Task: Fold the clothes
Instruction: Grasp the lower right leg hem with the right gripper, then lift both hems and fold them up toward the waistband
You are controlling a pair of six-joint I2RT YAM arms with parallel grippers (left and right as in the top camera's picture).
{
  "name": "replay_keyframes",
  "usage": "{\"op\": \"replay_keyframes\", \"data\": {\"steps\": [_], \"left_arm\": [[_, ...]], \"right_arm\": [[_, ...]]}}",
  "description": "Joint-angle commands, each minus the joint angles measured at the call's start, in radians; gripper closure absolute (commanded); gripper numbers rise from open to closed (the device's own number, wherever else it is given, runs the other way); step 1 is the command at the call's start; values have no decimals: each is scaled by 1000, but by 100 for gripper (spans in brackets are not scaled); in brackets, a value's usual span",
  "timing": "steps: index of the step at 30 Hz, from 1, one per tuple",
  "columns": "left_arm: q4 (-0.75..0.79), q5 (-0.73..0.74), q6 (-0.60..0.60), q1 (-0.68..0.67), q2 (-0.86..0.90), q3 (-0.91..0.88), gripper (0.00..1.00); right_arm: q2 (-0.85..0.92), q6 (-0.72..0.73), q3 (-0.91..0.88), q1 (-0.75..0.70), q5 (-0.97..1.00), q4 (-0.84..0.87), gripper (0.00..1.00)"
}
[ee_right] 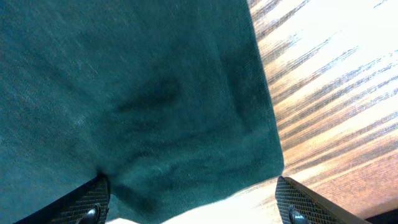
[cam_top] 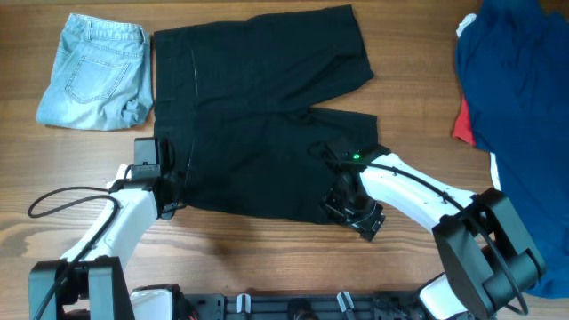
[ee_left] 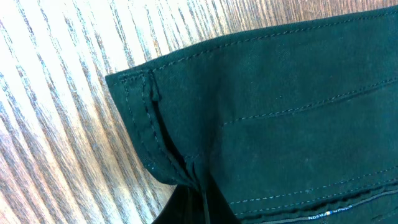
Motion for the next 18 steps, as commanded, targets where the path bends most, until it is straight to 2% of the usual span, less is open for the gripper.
{"op": "replay_keyframes", "data": {"steps": [1,4,5,8,10,13,18], "left_arm": [[-15,84,16,0,60,-56,96],[-29,84,16,0,60,-56,96],[-32,84,16,0,60,-56,96],[-35,84,16,0,60,-56,96],[-35,84,21,0,57,-55,96],[-69,95,110,0,-10,-45,96],[-222,90,200,0,-246,2,96]], "right_arm": [[11,39,-39,-3,55,71,18],[11,29,-81,-3,55,119,29],[11,29,-92,-3,58,122,39],[11,-59,-97,-9,71,138,96],[11,-108,-96,-22,67,152,96],[-14,-179,-67,-92,67,121,96],[-190,-340,-3,-275,66,31,96]]}}
